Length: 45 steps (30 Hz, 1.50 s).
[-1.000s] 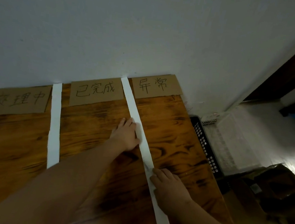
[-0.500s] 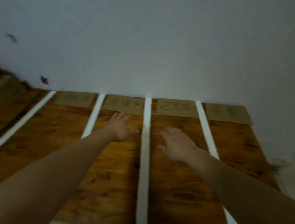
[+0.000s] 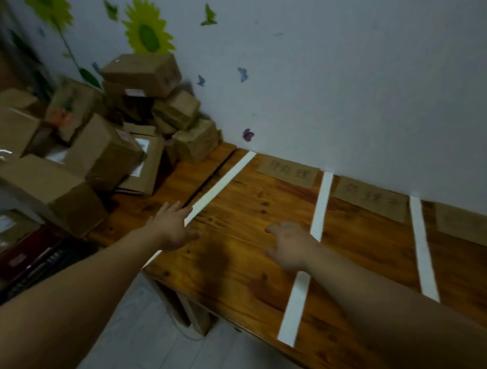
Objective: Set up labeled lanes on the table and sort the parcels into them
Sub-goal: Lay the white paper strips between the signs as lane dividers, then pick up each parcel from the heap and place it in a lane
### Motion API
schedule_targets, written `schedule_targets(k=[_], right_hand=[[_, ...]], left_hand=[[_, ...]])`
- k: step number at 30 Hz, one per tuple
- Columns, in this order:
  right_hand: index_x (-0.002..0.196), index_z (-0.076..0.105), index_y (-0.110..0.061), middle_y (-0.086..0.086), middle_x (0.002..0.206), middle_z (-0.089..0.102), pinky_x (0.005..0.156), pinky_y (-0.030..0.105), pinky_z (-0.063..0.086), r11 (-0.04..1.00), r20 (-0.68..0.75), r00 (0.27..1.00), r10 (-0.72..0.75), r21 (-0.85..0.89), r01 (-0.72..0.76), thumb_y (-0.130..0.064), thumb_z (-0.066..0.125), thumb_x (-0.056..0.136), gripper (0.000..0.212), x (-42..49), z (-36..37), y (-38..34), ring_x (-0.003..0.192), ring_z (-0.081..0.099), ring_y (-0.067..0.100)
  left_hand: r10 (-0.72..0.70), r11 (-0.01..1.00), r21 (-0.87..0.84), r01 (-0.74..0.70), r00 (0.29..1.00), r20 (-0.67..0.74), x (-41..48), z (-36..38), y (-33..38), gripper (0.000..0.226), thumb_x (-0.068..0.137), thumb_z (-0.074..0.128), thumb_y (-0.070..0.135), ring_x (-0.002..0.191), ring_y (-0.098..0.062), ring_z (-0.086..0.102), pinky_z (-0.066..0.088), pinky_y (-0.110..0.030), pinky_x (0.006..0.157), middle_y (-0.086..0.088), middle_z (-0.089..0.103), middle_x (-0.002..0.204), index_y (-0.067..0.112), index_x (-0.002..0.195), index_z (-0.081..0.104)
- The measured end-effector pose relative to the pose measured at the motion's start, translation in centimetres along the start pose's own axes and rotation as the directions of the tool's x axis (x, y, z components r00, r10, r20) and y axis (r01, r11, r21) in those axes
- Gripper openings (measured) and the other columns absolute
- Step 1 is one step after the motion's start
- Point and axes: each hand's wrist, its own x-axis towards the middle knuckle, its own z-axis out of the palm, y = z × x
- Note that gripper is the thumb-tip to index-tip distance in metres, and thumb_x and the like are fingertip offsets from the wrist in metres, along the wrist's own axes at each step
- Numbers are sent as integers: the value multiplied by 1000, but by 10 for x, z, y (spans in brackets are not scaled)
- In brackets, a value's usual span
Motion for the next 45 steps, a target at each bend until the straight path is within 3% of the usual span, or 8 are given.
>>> schedule_targets(k=[4, 10, 18, 24, 35, 38, 42, 45], right_hand=[[148, 25, -20, 8, 154, 24, 112, 40, 27, 1000, 71, 997, 0, 18, -1, -47, 48, 95, 64, 64, 13, -41, 141, 21, 29], [146, 30, -18, 9, 148, 33, 107, 37, 30, 998, 60, 998, -4, 56, 0, -46, 48, 93, 62, 166, 52, -90, 134, 31, 29], [151, 15, -22, 6, 159, 10, 115, 48, 13, 1000, 41, 999, 5, 28, -7, -33, 41, 97, 62, 227, 103, -139, 144, 7, 29], [152, 9, -25, 3, 161, 1, 115, 52, 4, 995, 125, 988, 89, -53, -83, -32, 36, 100, 58, 243, 116, -162, 146, -3, 28], [151, 10, -25, 4, 161, -3, 116, 50, 3, 974, 116, 967, 225, -62, -219, -39, 35, 100, 59, 259, 123, -173, 146, -5, 27], [151, 16, -24, 7, 160, 6, 115, 47, 13, 976, 63, 974, 220, -4, -220, -41, 34, 100, 57, 269, 90, -172, 146, 6, 29], [142, 34, -21, 10, 145, 38, 106, 43, 34, 991, -150, 980, 132, 38, -128, -44, 37, 98, 50, 288, 21, -189, 131, 35, 28], [142, 36, -18, 11, 139, 42, 104, 41, 36, 997, -157, 987, 41, 78, -29, -46, 40, 97, 53, 303, -22, -231, 127, 39, 29]], left_hand=[[16, 999, 28, -17, 999, 37, 32, 7, -55, 77, 90, 46, 56, 144, -30, -7, 10, -52, 115, -6, -1, 159, 25, 151, 9], [151, 973, 159, -167, 983, 108, 102, 31, -111, 68, 94, 46, 39, 145, -27, -7, 8, -52, 113, 0, 0, 159, 28, 150, 9], [423, 787, 327, -523, 843, 331, 151, 60, -160, 72, 93, 46, 44, 143, -21, -19, -7, -52, 112, 6, -11, 158, 30, 150, 4], [536, 687, 325, -650, 755, 377, 161, 75, -184, 74, 93, 46, 46, 142, -19, -20, -8, -53, 114, 3, -9, 158, 27, 150, 3], [608, 713, 211, -668, 740, 288, 167, 63, -198, 74, 90, 39, 60, 142, -16, -19, -9, -49, 112, 4, -7, 159, 32, 150, 7], [598, 754, 203, -624, 781, 181, 170, 9, -200, 72, 89, 40, 59, 143, -16, -14, -6, -48, 113, 5, -5, 158, 33, 149, 8], [532, 829, 224, -512, 846, -35, 171, -86, -225, 67, 91, 41, 55, 145, -19, -7, 1, -49, 114, 1, 4, 159, 30, 148, 18], [401, 914, 174, -366, 882, -248, 166, -138, -270, 62, 91, 45, 52, 145, -24, 4, 10, -47, 115, -3, 16, 157, 27, 145, 29]])
